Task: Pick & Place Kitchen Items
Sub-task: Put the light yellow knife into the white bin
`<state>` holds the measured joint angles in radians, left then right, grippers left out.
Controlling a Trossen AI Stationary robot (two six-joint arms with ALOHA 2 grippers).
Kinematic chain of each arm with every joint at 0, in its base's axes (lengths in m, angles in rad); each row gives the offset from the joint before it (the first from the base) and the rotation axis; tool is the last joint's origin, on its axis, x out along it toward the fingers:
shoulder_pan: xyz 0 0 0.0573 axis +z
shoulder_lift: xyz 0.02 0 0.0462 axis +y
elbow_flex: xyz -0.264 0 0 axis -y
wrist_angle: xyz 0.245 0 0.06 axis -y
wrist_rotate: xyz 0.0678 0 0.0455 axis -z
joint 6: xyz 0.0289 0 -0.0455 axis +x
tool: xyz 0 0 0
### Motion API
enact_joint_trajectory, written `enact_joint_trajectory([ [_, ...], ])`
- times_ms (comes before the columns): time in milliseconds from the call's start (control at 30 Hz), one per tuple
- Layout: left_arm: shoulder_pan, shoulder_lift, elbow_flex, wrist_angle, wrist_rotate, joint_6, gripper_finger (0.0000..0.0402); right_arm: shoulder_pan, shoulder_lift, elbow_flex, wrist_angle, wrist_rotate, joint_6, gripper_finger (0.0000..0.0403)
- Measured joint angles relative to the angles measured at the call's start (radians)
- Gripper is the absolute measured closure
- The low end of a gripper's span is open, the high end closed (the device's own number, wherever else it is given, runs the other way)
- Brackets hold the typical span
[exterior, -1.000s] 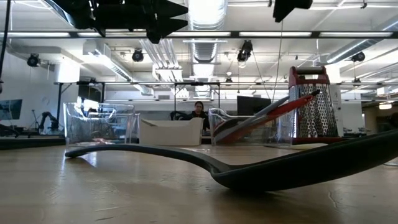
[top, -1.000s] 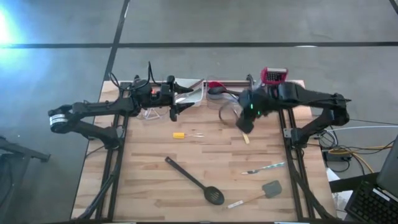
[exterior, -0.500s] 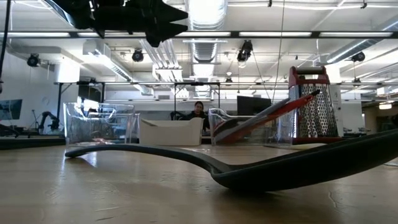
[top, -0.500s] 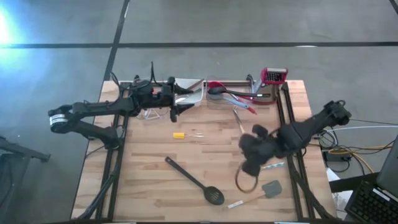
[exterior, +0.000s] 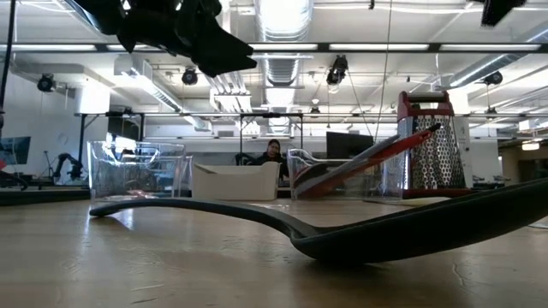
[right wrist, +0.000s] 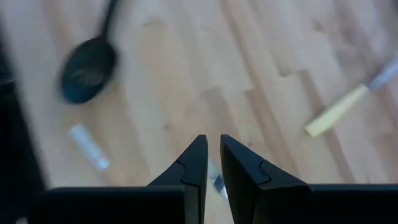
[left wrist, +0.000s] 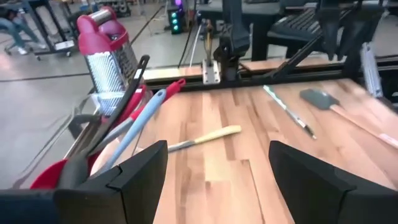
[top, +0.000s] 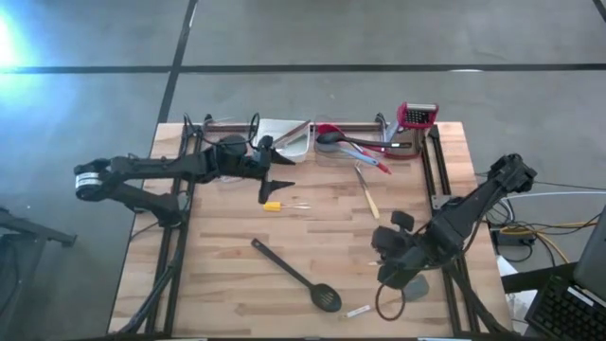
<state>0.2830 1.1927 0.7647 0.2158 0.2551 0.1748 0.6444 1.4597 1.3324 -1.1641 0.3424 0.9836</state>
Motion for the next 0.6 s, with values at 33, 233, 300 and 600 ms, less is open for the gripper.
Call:
enact_joint_trajectory([
  [33, -0.006, 0.0, 0.0, -0.003, -0.008, 0.0, 0.0116, 0.0, 0.0, -0.021, 0.0, 0.024, 0.033, 0.0365],
  [233, -0.011, 0.0, 0.0, -0.004, -0.012, -0.019, 0.0116, -0.007, 0.0, -0.147, 0.0, 0.086, 0.204, 0.0365],
  [300, -0.011, 0.0, 0.0, -0.004, -0.013, -0.019, 0.0116, -0.014, 0.0, -0.186, 0.001, 0.092, 0.284, 0.0365],
  [600, -0.011, 0.0, 0.0, -0.004, -0.024, -0.014, 0.0116, -0.139, -0.017, -0.347, 0.084, 0.083, 0.441, 0.0352],
])
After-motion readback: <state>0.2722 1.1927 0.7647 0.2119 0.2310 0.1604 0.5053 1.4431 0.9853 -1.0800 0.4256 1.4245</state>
